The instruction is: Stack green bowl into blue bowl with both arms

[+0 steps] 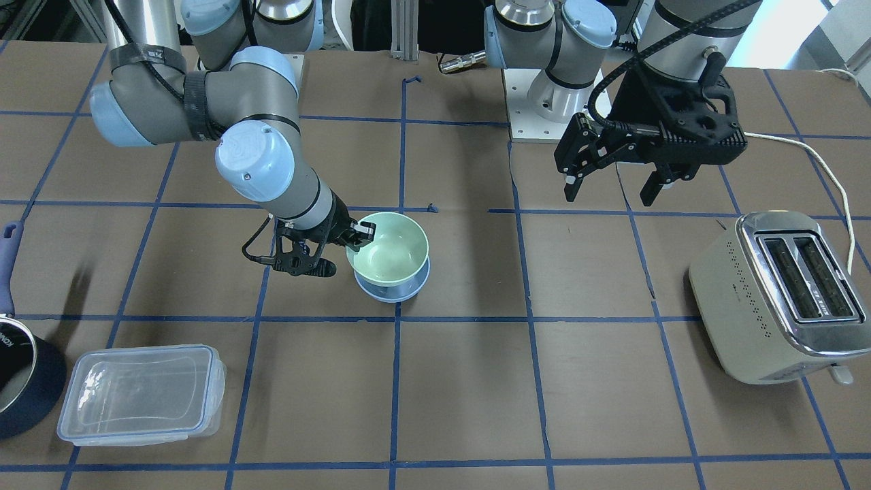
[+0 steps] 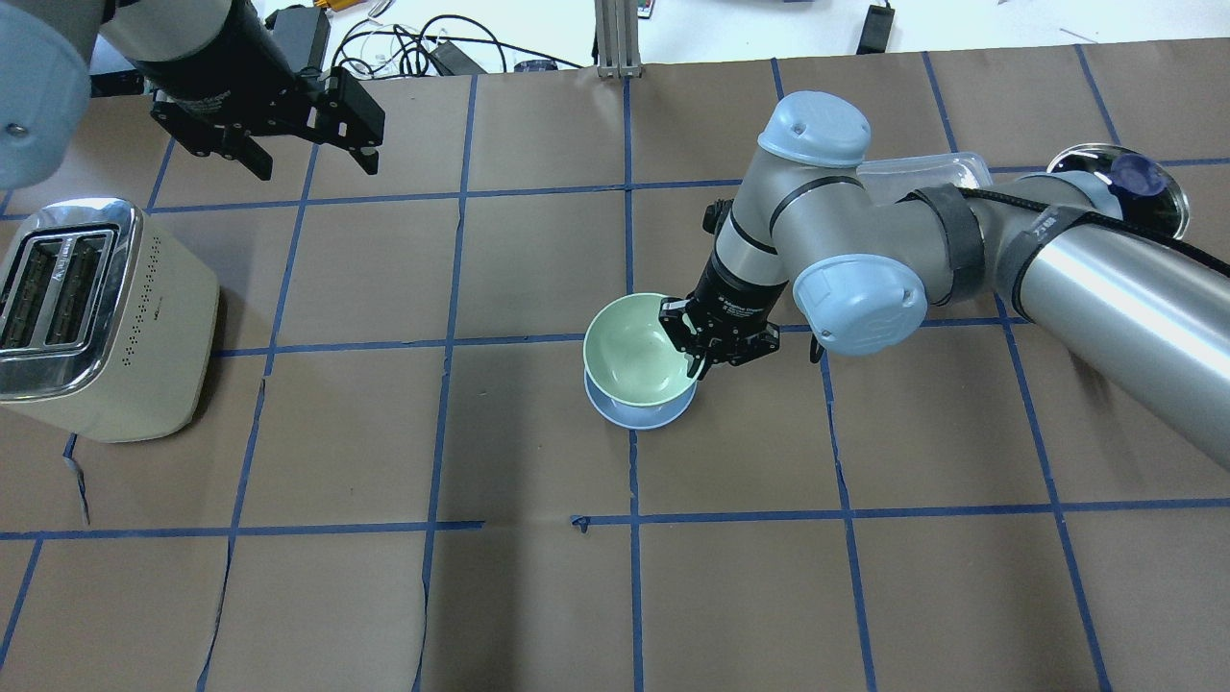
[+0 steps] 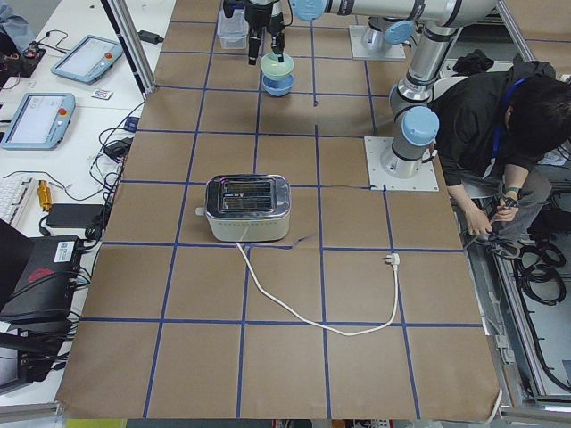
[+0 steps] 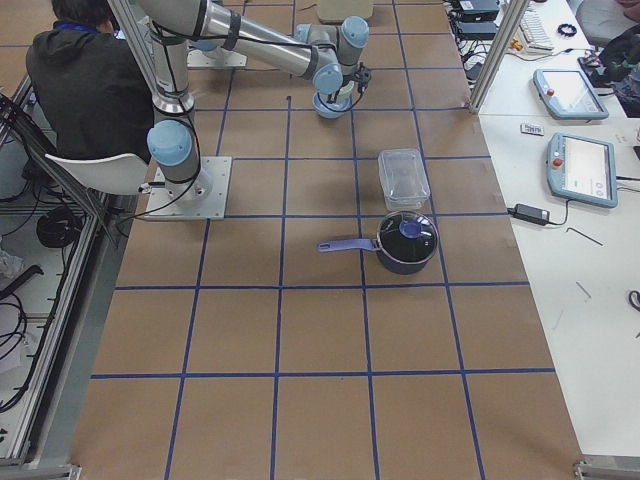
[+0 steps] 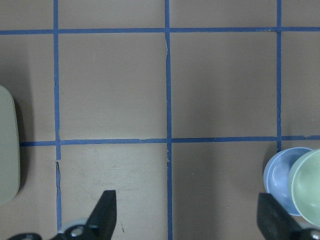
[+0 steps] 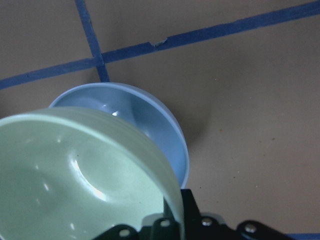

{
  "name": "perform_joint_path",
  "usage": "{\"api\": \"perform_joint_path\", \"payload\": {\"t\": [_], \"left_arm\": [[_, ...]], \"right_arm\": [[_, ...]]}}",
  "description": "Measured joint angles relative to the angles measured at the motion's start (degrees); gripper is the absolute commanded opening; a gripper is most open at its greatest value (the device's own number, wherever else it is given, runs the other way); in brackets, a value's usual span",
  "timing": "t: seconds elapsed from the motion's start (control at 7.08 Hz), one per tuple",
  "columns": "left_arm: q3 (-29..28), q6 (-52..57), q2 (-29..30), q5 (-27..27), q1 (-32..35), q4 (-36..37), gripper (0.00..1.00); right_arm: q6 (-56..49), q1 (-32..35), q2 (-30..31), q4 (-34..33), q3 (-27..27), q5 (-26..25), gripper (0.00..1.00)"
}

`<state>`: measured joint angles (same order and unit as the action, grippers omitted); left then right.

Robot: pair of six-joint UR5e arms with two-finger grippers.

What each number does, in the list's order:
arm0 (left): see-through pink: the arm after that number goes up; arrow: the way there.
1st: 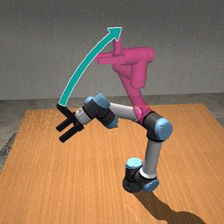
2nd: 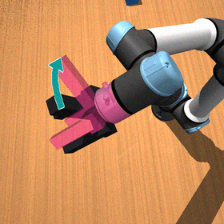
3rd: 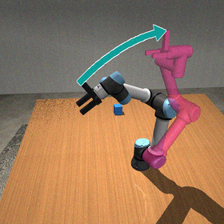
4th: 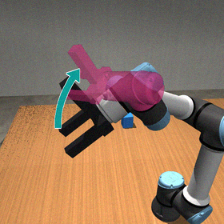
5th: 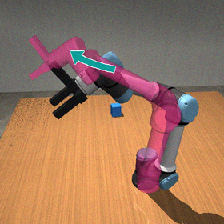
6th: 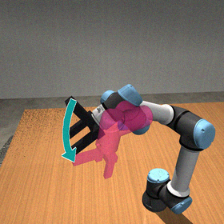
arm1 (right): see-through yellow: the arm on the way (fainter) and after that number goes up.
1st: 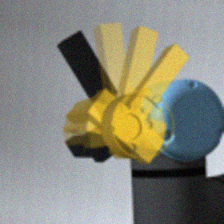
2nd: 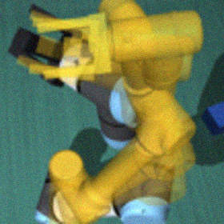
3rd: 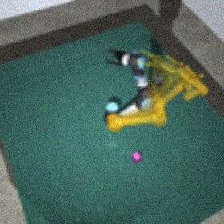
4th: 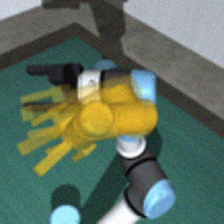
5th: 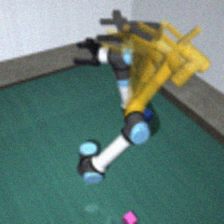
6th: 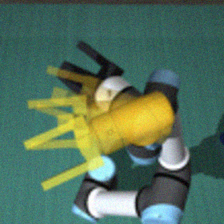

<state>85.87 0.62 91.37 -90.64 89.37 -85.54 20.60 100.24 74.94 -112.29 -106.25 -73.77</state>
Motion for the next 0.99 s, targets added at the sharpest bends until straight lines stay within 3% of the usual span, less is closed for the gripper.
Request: {"api": "perform_joint_path", "payload": {"t": [0.14,0.42,0.56,0.85,0.99], "left_arm": [[0.2,-0.1,-0.1,0.1,0.1,0.0,1.00],[0.9,-0.1,-0.3,0.3,0.2,0.0,1.00],[1.5,-0.1,-0.5,0.2,0.2,0.1,1.00],[1.9,0.0,-0.6,0.2,0.3,0.4,1.00],[2.0,0.0,-0.6,0.2,0.3,0.4,1.00]], "right_arm": [[0.0,0.0,-0.1,-0.6,-0.4,0.4,0.64],[0.5,0.0,-0.2,-1.4,-0.5,1.5,0.83],[1.7,0.0,-0.2,-1.6,-0.5,1.7,0.84],[2.6,-0.7,0.0,-2.3,0.6,1.6,1.00],[2.6,-1.8,0.3,-2.7,2.4,0.5,1.00]]}}
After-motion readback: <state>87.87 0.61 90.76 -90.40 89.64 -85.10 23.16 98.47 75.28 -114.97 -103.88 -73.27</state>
